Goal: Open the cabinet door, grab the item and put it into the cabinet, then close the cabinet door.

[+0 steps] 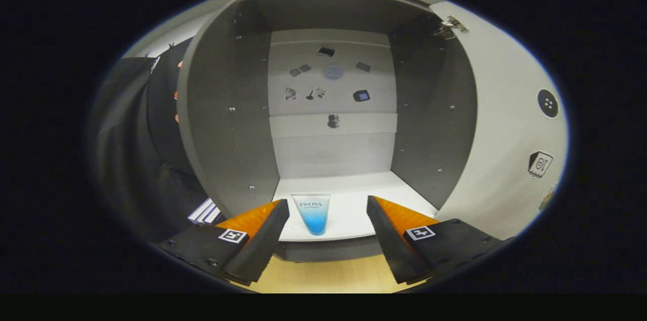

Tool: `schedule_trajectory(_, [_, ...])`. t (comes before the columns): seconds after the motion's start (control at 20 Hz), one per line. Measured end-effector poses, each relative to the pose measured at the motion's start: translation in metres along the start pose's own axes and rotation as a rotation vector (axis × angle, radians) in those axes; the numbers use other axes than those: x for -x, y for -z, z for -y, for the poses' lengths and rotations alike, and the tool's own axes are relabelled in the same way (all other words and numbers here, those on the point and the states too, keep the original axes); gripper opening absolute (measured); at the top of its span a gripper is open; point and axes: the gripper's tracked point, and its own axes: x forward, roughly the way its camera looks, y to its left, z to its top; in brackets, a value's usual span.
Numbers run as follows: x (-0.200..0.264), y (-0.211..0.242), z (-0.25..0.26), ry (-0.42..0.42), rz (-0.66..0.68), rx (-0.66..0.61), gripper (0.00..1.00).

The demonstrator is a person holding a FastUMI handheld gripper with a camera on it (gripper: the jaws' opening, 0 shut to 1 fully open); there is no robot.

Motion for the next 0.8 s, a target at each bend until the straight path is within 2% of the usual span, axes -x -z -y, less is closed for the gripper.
schedule_trajectory(0.3, [0.104, 0.013, 0.029, 0.035, 0.105, -0.014, 0.98])
schedule_trajectory(0.8, [0.258, 0.055, 0.099, 0.037, 0.153, -0.003, 0.98])
